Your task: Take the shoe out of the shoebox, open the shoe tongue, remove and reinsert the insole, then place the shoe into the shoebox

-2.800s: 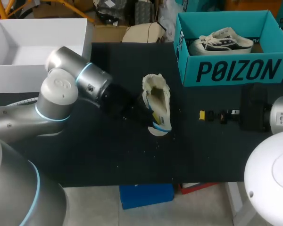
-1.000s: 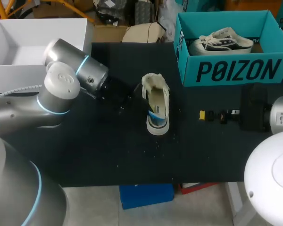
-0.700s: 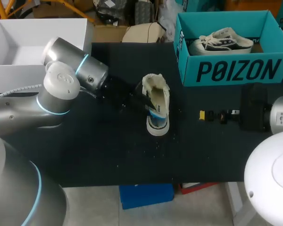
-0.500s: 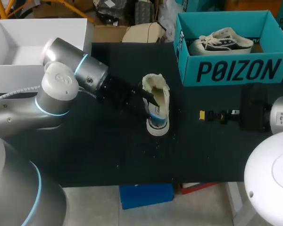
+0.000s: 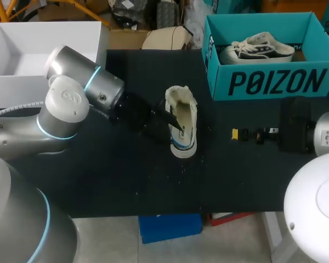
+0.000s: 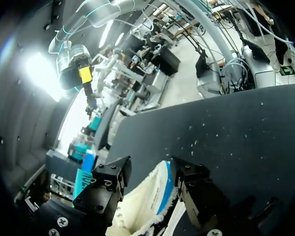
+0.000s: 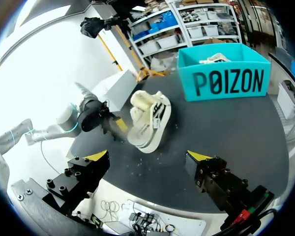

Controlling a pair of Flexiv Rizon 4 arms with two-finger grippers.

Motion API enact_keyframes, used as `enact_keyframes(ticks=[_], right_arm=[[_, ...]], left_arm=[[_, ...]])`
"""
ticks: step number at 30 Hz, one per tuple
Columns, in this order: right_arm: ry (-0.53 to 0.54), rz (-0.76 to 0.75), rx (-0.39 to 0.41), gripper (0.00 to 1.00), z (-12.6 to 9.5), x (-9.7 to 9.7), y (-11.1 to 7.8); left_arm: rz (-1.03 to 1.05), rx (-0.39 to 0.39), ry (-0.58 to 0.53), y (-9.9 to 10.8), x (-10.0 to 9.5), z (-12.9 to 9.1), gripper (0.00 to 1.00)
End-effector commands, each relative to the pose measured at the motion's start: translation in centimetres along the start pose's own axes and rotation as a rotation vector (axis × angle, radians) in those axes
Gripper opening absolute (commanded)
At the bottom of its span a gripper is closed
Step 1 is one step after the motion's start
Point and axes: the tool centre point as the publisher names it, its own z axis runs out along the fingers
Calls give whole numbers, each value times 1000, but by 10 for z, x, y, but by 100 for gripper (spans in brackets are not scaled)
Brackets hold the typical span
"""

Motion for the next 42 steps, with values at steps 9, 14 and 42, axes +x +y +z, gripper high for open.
enact_keyframes(ticks=[9, 14, 42], right_arm=[[2, 1, 5, 100, -1, -1, 0], [2, 1, 5, 100, -1, -1, 0], [2, 1, 5, 100, -1, -1, 0]], left_arm=[[-55, 16, 111, 0, 13, -1, 43], [-66, 2, 136, 6, 18, -2, 40], [-55, -52, 237, 32, 13, 7, 0]])
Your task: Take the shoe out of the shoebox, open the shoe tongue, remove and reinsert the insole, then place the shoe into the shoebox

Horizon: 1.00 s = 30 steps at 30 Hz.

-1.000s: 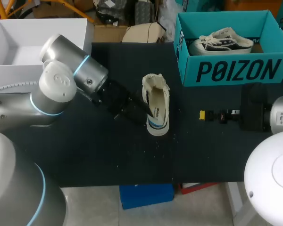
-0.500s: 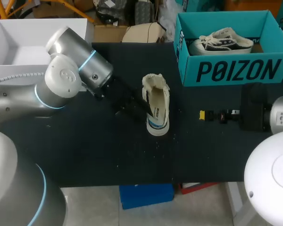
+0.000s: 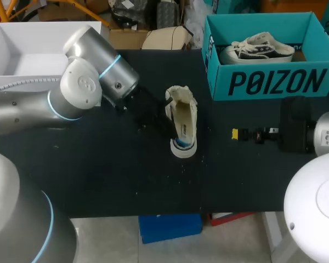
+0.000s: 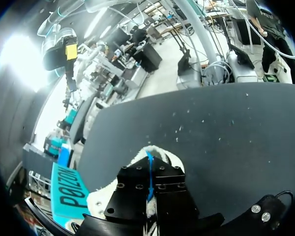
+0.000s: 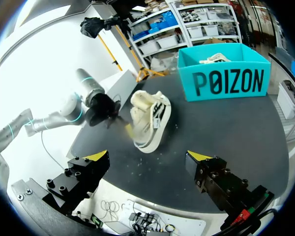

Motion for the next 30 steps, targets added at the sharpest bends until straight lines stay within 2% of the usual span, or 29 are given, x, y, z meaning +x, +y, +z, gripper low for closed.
enact_keyframes(ticks=[1, 11, 19, 28, 29, 30], right_arm=[[2, 1, 5, 100, -1, -1, 0], [2, 1, 5, 100, -1, -1, 0], [2, 1, 5, 100, -1, -1, 0], [2, 1, 5, 100, -1, -1, 0], [2, 1, 5, 100, -1, -1, 0], [2, 1, 5, 100, -1, -1, 0]], left_arm=[[-9, -31, 10, 3, -1, -3, 0], [-20, -55, -1, 8, -3, -2, 0], [-25, -41, 6, 11, -5, 9, 0], [-36, -64, 98, 14, -6, 20, 0], [-39, -59, 100, 12, -6, 20, 29], [-39, -56, 102, 12, -5, 20, 47]])
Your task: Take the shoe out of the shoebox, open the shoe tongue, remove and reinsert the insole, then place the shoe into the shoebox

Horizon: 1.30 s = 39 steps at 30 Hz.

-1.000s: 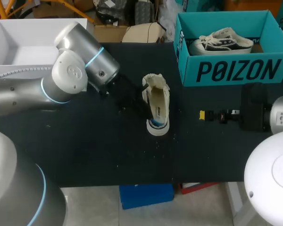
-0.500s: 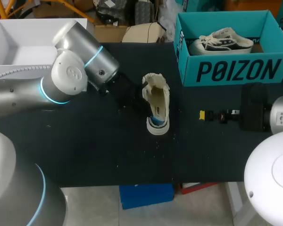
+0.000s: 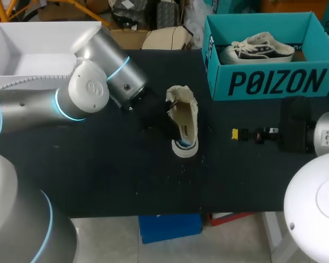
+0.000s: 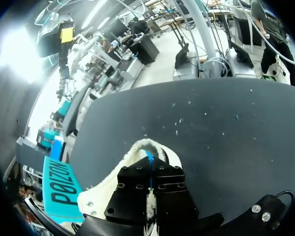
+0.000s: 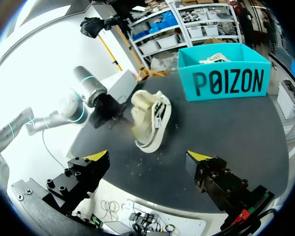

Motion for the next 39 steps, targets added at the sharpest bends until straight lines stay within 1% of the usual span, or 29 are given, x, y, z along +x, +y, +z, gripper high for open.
enact_keyframes(ticks=[1, 2, 3, 4, 6, 8, 11, 13, 14, 15, 16, 17, 18, 19, 20, 26, 30, 31, 32, 33, 34, 35, 36, 37, 38, 39], right_arm=[[2, 1, 5, 100, -1, -1, 0], [2, 1, 5, 100, -1, -1, 0], [2, 1, 5, 100, -1, -1, 0], [2, 1, 5, 100, -1, -1, 0], [2, 1, 5, 100, -1, -1, 0], [2, 1, 5, 100, -1, -1, 0], [2, 1, 5, 100, -1, -1, 0], [2, 1, 5, 100, -1, -1, 0], [2, 1, 5, 100, -1, -1, 0], [2, 1, 5, 100, -1, -1, 0], [2, 1, 5, 100, -1, -1, 0], [2, 1, 5, 100, -1, -1, 0], [2, 1, 5, 100, -1, -1, 0], [2, 1, 5, 100, -1, -1, 0], [2, 1, 5, 100, -1, -1, 0], [2, 1, 5, 100, -1, -1, 0], [2, 1, 5, 100, -1, -1, 0], [2, 1, 5, 100, -1, -1, 0], [2, 1, 5, 100, -1, -1, 0], [2, 1, 5, 100, -1, -1, 0], [2, 1, 5, 100, -1, -1, 0], [2, 1, 5, 100, -1, -1, 0], [2, 1, 5, 100, -1, -1, 0], [2, 1, 5, 100, -1, -1, 0], [2, 1, 5, 100, -1, -1, 0], [2, 1, 5, 100, -1, -1, 0]], left_arm=[[-1, 8, 27, 0, -5, 0, 50], [2, 11, 27, -3, -6, -2, 64], [15, 7, 39, -7, -6, -6, 98], [25, 8, 50, -14, -6, -11, 100], [49, -29, 98, -26, -8, -23, 100], [81, -40, 110, -39, -13, -33, 100], [107, -71, 155, -43, -17, -42, 100], [111, -101, 201, -38, -19, -44, 99], [113, -114, 226, -36, -19, -44, 81], [119, -140, 258, -33, -21, -43, 56], [119, -163, 288, -31, -21, -42, 40], [116, -175, 315, -28, -21, -40, 20], [122, -191, 331, -25, -22, -39, 10], [123, -206, 346, -22, -22, -37, 3], [116, -215, 362, -19, -21, -36, 0], [100, -280, 398, -5, -14, -39, 0], [91, -277, 384, -2, -10, -46, 1], [90, -267, 359, -1, -9, -49, 11], [84, -237, 317, 0, -10, -52, 17], [81, -207, 265, 1, -11, -55, 16], [64, -145, 178, -1, -15, -58, 11], [49, -104, 127, 0, -17, -62, 0], [46, -135, 145, 1, -18, -67, 0], [29, -149, 116, 5, -18, -74, 0], [5, -125, 59, 7, -18, -79, 0], [-16, -126, 35, 10, -18, -84, 0]])
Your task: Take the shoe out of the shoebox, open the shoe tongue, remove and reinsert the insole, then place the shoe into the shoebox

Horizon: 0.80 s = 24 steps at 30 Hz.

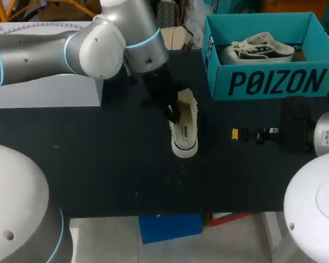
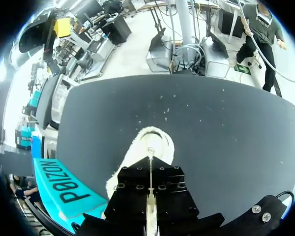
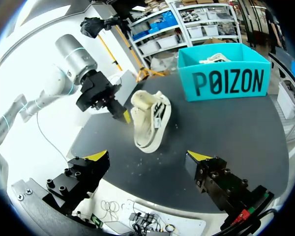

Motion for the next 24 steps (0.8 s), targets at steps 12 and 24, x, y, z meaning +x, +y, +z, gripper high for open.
enact_keyframes(ticks=[12, 24], right_arm=[[2, 1, 4, 100, 0, -1, 0], [2, 1, 4, 100, 0, -1, 0]], left_arm=[[-194, -107, -219, 70, 23, -61, 0], [-202, -193, -117, 137, -9, -68, 0]])
